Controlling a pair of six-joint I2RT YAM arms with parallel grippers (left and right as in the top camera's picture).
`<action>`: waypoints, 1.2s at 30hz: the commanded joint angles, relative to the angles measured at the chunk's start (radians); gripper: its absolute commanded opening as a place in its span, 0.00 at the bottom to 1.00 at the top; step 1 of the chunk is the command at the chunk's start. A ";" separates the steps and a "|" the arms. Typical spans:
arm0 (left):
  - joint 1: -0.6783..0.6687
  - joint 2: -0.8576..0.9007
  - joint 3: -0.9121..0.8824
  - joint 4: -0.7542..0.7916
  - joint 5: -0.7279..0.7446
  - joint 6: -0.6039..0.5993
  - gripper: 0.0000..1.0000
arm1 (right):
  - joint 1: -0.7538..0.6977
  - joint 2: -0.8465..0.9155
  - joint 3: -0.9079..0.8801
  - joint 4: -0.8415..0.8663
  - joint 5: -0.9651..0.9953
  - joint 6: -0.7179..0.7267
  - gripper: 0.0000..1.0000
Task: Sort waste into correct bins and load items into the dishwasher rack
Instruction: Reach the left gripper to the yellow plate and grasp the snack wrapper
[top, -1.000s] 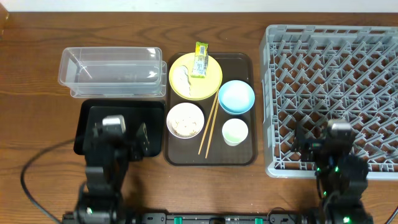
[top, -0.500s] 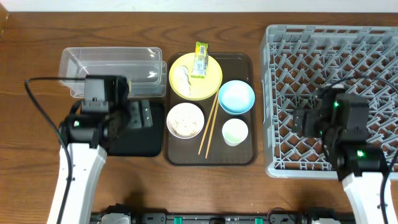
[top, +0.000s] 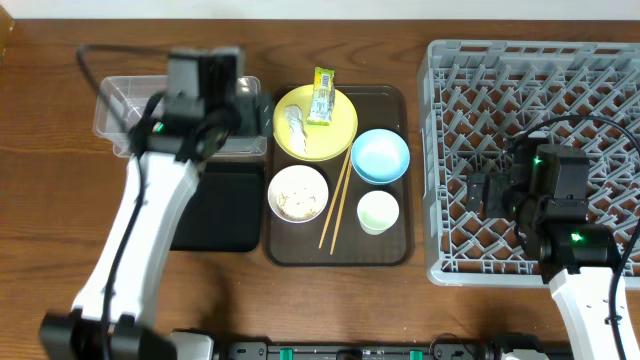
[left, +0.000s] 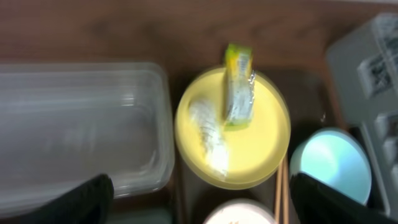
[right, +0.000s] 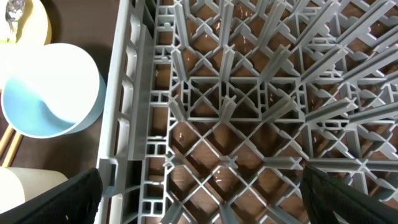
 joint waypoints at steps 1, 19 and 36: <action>-0.047 0.114 0.077 0.101 -0.036 0.021 0.93 | 0.015 -0.002 0.024 0.002 -0.012 0.007 0.99; -0.195 0.594 0.077 0.538 -0.066 0.021 0.93 | 0.015 -0.002 0.024 -0.005 -0.014 0.008 0.99; -0.209 0.576 0.075 0.482 -0.066 0.020 0.06 | 0.015 -0.002 0.024 -0.007 -0.013 0.007 0.99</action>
